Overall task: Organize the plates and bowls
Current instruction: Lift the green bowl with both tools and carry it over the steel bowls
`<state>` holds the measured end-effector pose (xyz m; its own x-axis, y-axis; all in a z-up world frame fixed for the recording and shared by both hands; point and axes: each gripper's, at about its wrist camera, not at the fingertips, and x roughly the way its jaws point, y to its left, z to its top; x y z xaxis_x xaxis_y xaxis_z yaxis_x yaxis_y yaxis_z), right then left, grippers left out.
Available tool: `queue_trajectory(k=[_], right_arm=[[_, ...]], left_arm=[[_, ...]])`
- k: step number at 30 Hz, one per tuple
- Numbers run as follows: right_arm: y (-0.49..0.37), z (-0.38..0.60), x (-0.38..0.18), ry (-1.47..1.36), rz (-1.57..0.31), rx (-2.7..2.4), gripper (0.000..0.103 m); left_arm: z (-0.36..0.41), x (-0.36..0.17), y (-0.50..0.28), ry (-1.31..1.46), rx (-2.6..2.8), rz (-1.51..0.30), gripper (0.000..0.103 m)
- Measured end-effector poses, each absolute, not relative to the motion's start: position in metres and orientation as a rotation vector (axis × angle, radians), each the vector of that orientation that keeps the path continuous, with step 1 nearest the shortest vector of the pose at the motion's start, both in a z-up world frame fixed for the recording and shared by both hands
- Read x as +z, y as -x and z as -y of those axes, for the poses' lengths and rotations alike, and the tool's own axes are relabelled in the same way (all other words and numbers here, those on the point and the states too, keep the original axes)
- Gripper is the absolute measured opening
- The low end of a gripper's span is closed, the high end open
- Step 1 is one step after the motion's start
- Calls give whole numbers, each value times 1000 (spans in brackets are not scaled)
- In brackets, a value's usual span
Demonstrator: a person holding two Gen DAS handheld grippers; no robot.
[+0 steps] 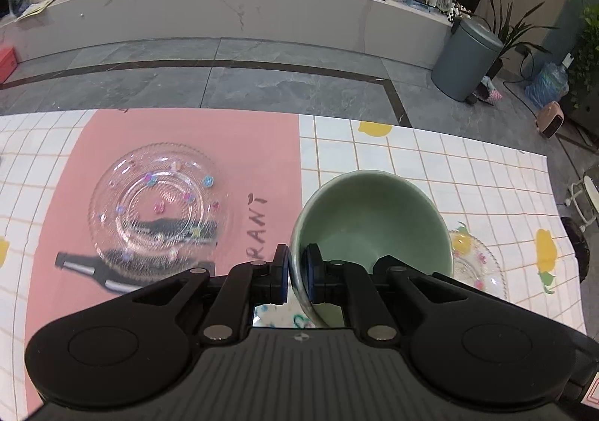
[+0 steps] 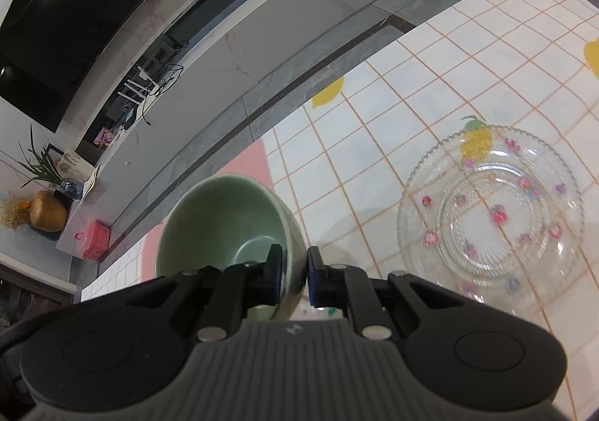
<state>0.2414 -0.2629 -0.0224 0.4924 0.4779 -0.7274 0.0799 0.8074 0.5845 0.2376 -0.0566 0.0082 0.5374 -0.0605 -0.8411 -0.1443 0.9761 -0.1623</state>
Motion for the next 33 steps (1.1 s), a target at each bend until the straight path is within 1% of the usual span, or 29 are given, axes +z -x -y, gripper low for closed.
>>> queue_trajectory(k=[23,33], right_arm=[[-132,270,41,-517,-1020,368,11],[-85,269,52,-460,-1007,403,11]], left_arm=[[57,56,-123,271,129,-933,10],[53,54,-73,316,142,-918,11]])
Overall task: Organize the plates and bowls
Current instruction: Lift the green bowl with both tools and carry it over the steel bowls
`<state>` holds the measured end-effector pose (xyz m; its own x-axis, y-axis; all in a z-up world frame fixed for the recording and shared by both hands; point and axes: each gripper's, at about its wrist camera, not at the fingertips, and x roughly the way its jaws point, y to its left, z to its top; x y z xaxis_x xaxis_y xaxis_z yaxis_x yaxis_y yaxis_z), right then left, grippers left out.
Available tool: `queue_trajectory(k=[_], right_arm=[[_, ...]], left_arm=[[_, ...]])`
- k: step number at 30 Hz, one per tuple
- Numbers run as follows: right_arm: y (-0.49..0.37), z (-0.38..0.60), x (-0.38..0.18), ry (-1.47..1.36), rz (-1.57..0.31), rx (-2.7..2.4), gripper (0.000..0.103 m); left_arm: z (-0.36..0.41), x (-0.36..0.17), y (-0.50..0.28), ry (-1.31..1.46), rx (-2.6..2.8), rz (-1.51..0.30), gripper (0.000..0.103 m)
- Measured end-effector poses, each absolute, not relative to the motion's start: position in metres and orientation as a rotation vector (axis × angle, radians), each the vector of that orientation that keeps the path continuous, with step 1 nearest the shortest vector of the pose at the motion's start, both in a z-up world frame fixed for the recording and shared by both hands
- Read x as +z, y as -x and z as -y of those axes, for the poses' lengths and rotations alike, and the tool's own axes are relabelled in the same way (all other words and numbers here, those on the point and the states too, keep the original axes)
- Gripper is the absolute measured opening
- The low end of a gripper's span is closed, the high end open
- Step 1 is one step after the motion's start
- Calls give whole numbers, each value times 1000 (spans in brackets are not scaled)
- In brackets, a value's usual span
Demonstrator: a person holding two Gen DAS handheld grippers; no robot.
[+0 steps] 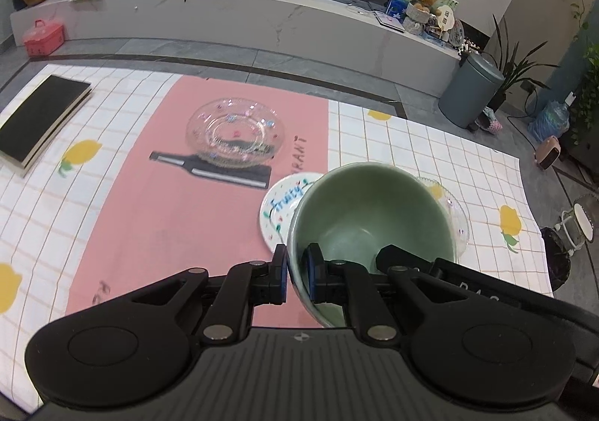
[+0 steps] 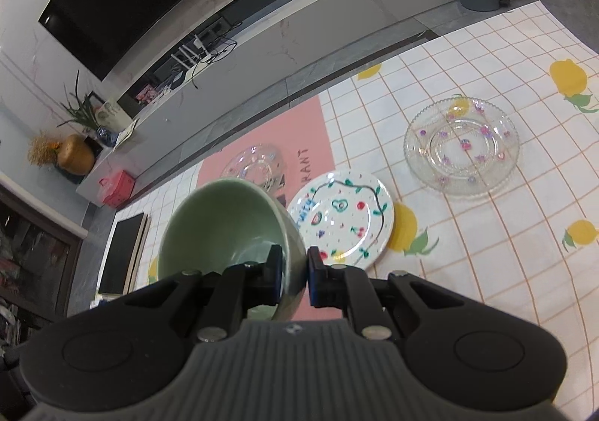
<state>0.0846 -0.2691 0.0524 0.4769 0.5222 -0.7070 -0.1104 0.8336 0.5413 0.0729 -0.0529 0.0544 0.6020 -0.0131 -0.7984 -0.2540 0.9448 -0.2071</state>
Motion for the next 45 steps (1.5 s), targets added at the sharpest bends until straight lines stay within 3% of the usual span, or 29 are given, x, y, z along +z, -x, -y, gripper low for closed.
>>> queue_trajectory(k=[19,45], right_arm=[[-19,260,44,-387,-1028,451,11],[16,257,22,-339,-1090,463,13]], left_arm=[[41,31,0,372,150,-920,12],[38,9,31,357,125,-988,12]])
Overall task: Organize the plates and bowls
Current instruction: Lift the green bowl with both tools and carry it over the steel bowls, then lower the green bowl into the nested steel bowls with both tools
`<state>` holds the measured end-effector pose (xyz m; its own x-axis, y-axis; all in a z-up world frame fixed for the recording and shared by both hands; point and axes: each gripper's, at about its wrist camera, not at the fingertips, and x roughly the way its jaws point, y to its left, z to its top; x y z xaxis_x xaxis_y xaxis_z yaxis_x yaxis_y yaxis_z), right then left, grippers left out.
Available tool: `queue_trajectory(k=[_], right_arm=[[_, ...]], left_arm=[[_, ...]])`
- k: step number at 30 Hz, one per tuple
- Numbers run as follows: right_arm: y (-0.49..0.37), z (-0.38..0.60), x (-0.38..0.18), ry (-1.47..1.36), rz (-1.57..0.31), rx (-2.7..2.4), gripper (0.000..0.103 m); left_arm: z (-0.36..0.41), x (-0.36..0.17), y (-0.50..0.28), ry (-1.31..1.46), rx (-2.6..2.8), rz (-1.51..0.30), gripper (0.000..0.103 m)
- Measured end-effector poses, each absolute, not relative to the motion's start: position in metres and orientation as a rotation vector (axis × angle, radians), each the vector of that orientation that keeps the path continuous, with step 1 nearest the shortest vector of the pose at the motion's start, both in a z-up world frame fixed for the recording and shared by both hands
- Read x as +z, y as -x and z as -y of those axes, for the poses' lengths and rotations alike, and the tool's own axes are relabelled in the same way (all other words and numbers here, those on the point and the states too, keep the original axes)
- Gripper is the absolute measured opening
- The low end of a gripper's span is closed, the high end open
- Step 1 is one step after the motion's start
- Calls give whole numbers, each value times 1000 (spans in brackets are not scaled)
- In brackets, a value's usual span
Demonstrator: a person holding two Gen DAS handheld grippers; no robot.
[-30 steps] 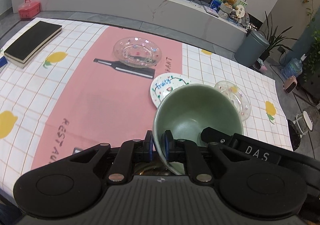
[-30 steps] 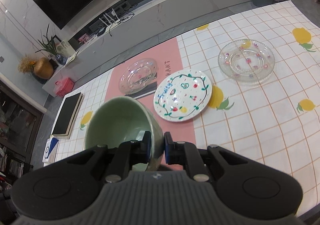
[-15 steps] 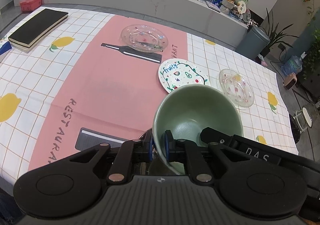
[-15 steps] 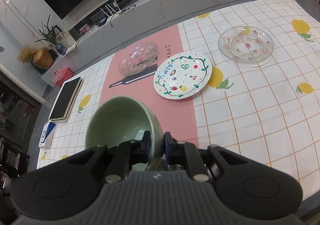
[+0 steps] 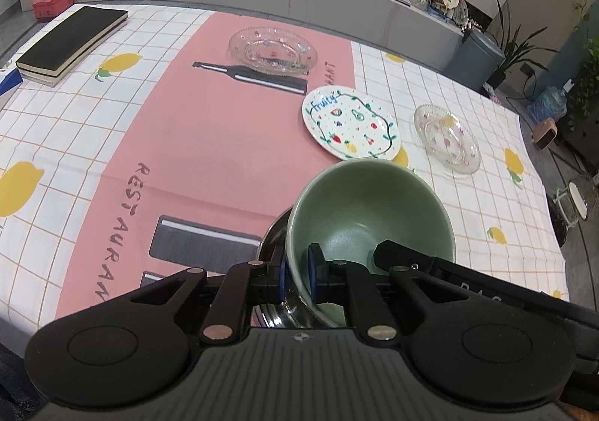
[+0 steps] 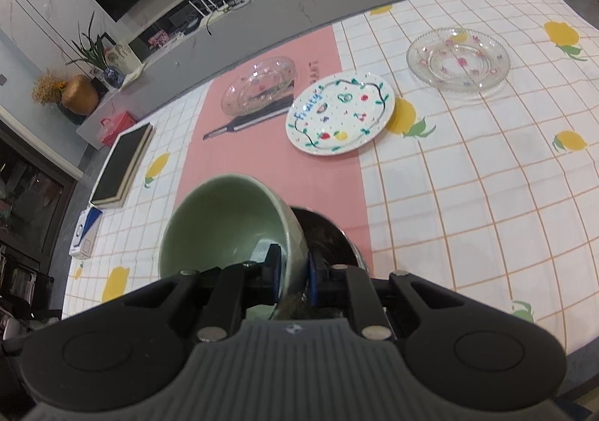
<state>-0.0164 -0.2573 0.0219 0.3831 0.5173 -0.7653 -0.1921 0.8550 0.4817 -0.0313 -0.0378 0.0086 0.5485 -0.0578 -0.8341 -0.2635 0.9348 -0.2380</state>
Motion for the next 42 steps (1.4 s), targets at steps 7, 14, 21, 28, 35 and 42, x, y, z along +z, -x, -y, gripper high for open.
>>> queue_trajectory(k=[7,14,21,28,35,42], right_arm=[[23,258,12,-317,-1126,460,13],[25,255,9,-295,-1133,473,13],[25,253,10,-274,-1122,477,14],[31,248,15,-213,-1091,477,15],[30,247,17,-180,-1077,475,15],[32,242,17,-125,-1076,483,18]], left_arm=[[43,2,34,330,114,-1023,12],[42,-4,35,317,120,-1047,13],[39,-4,33,345,123,-1051,14],[33,-5,35,397,119,-1050,17],[31,-4,36,427,116,-1052,18],[27,-5,38,468,110,-1059,18]])
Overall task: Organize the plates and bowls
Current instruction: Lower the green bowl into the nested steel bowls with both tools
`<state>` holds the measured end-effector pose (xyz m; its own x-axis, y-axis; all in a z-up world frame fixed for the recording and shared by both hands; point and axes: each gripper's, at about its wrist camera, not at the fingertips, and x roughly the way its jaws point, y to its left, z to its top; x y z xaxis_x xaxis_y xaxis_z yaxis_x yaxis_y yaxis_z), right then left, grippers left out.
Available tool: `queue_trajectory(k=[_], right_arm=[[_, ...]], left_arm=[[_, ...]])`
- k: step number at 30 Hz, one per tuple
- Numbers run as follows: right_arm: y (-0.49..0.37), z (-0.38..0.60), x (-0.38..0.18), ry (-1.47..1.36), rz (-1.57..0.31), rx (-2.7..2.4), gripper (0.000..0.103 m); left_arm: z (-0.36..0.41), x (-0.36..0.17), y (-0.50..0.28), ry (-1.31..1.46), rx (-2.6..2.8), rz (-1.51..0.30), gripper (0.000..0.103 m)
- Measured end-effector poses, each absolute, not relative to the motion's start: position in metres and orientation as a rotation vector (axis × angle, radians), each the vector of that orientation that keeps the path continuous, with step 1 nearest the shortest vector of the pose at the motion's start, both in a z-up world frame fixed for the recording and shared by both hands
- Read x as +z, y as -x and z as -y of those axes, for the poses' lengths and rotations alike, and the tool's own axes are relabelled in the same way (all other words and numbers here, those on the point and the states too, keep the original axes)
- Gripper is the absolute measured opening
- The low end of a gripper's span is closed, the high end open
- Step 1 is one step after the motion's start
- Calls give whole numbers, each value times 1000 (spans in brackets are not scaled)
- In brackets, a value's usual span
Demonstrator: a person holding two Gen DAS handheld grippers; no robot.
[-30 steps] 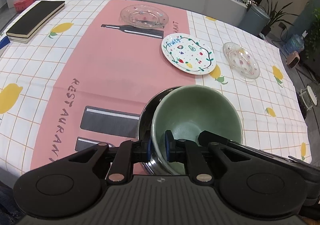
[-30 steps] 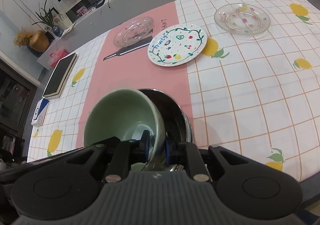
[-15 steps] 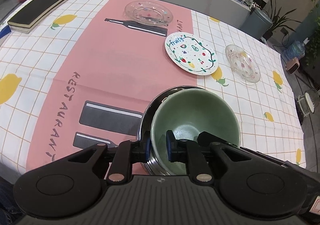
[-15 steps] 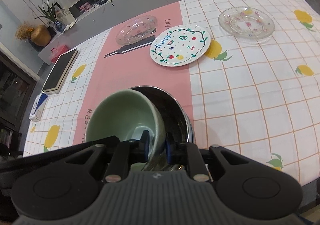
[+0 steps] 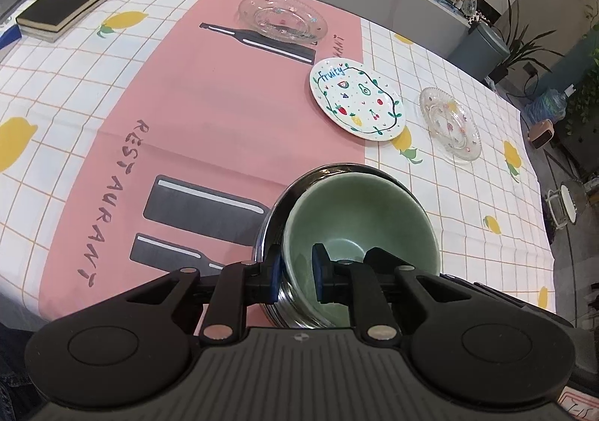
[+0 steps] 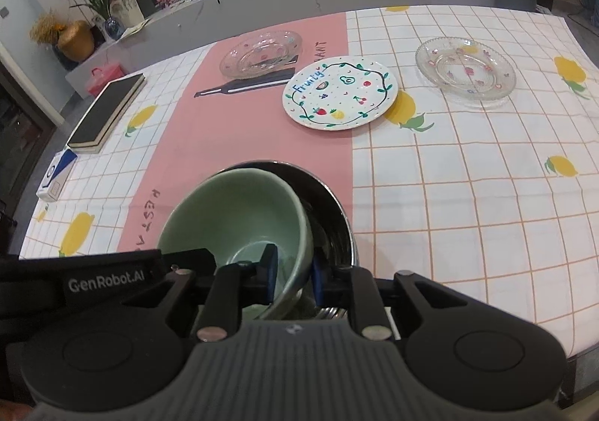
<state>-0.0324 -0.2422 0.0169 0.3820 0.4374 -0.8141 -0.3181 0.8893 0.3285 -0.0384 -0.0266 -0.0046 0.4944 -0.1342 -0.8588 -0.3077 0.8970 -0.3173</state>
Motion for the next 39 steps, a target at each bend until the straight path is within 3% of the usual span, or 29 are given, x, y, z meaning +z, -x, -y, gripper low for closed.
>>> queue_trajectory(k=[13,36,39], right_arm=[[28,250,18,-238,-1085,503,31],[33,249,24,-206,-1047,496,31],[37,248,31,-167,-995,489,39]], left_arm=[[9,-5,44,629,111,-1045,20],[11,11,50,589,104,-1027,24],[14,17,52,558,107,-1003,28]])
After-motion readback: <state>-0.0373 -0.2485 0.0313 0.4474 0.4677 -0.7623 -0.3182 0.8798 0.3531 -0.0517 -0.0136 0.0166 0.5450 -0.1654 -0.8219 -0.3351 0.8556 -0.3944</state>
